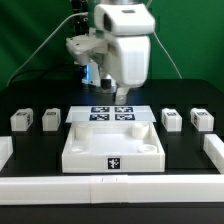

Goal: Assemble one leg

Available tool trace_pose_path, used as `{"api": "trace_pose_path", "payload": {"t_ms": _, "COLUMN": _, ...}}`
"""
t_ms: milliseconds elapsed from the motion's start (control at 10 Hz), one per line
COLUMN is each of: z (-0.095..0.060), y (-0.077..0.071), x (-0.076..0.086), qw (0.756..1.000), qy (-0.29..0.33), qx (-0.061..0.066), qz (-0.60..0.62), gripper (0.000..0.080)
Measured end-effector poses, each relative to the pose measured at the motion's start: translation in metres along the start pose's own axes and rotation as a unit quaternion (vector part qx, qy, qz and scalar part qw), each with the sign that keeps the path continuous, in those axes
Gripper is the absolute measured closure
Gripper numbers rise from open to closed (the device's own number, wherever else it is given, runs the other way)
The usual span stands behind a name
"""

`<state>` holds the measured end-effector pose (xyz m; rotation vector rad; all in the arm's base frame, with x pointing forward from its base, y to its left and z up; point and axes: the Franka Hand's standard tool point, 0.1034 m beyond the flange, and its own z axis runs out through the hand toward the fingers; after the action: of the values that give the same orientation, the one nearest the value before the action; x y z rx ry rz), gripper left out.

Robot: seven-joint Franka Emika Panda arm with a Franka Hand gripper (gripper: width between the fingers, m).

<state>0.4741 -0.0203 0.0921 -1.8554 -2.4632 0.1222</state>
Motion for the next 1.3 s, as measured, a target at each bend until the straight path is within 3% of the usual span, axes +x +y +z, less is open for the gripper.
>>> {"api": "trace_pose_path", "payload": {"t_ms": 200, "z": 0.017, "y": -0.004, "x": 0.007, "qw": 0.997, "qy": 0.011, "qx": 0.038, "qz": 0.069, "gripper": 0.0149}}
{"api": "trace_pose_path", "payload": {"t_ms": 400, "z": 0.024, "y": 0.007, "x": 0.013, "qw": 0.996, "qy": 0.015, "qx": 0.039, "qz": 0.083, "gripper": 0.0149}}
{"api": "trace_pose_path", "payload": {"t_ms": 800, "z": 0.026, "y": 0.004, "x": 0.009, "qw": 0.995, "qy": 0.016, "qx": 0.042, "qz": 0.088, "gripper": 0.0149}}
{"api": "trace_pose_path", "payload": {"t_ms": 1000, "z": 0.038, "y": -0.027, "x": 0.001, "qw": 0.99, "qy": 0.034, "qx": 0.057, "qz": 0.128, "gripper": 0.0149}}
{"api": "trace_pose_path", "payload": {"t_ms": 1200, "z": 0.06, "y": -0.041, "x": 0.004, "qw": 0.986, "qy": 0.047, "qx": 0.078, "qz": 0.141, "gripper": 0.0149}}
{"api": "trace_pose_path", "payload": {"t_ms": 1300, "z": 0.071, "y": -0.043, "x": 0.006, "qw": 0.985, "qy": 0.053, "qx": 0.081, "qz": 0.146, "gripper": 0.0149}}
